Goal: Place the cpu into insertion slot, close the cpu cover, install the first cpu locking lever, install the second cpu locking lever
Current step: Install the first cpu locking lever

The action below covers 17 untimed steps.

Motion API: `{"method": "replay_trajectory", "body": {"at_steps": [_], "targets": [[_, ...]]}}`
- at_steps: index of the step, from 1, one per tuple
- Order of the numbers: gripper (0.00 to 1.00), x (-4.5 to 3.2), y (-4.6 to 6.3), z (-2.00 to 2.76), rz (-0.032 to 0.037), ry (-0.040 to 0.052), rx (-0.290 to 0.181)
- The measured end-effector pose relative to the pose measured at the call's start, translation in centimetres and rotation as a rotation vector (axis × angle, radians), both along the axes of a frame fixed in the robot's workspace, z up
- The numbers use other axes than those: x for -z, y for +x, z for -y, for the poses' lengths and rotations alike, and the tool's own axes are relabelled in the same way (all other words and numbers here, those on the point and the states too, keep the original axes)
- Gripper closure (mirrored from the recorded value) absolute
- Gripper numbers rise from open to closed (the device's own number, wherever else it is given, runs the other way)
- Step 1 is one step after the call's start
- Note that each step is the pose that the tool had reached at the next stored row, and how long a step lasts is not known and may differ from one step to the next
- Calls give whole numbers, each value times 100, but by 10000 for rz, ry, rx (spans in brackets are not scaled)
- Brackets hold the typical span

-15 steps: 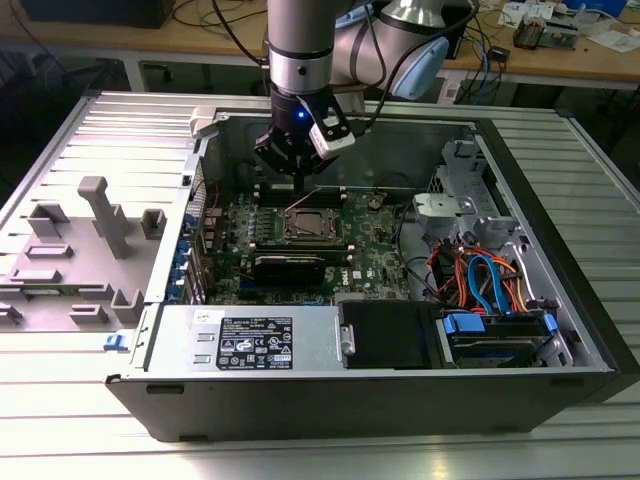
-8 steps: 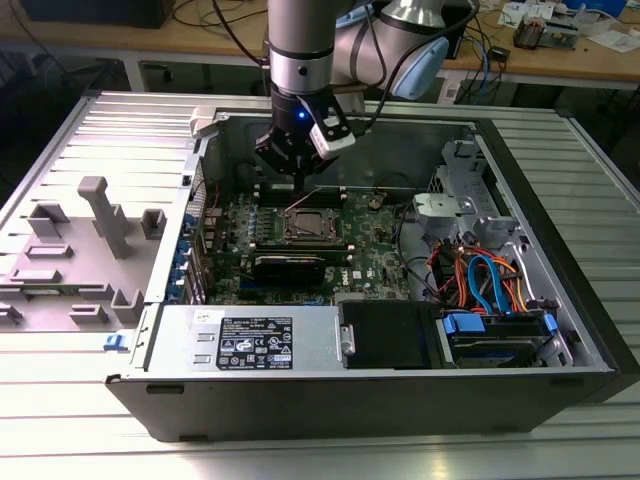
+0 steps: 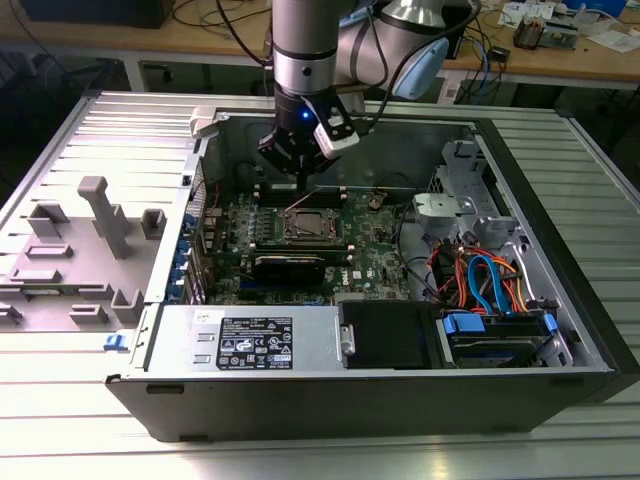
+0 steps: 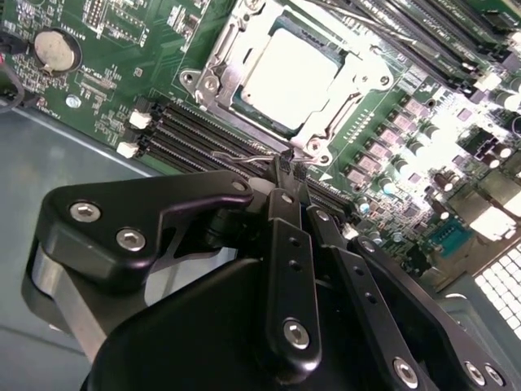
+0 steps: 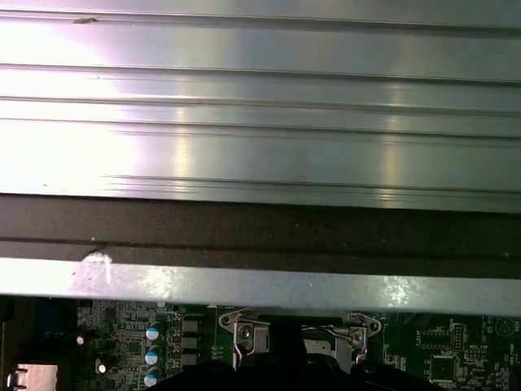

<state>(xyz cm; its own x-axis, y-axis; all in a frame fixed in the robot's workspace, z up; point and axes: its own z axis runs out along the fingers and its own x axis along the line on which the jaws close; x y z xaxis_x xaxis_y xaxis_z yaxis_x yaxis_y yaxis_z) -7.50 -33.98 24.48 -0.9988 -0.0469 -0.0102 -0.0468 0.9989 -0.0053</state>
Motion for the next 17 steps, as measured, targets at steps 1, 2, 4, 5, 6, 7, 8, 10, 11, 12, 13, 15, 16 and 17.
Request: {"method": "replay_trajectory", "body": {"at_steps": [1, 2, 4, 5, 6, 7, 8, 10, 11, 12, 13, 15, 16, 17], "targets": [[89, 8, 1, -1, 0, 0, -55], [89, 16, 1, -2, 0, 1, -101], [89, 32, 1, -6, -2, -1, -201], [89, 37, 1, -10, -1, -1, -202], [89, 41, 1, -12, -1, 0, -205], [89, 45, 1, -14, -1, -1, -205], [89, 49, 2, -17, 0, 0, -204], [89, 55, 3, -19, 0, 1, -206], [89, 57, 3, -19, -1, 0, -206], [89, 58, 3, -19, -1, -1, -206], [89, 59, 3, -19, -2, -2, -205], [89, 60, 3, -19, -1, 0, -205], [89, 61, 3, -19, -1, 0, -205], [89, 61, 3, -19, -1, 0, -205]]}}
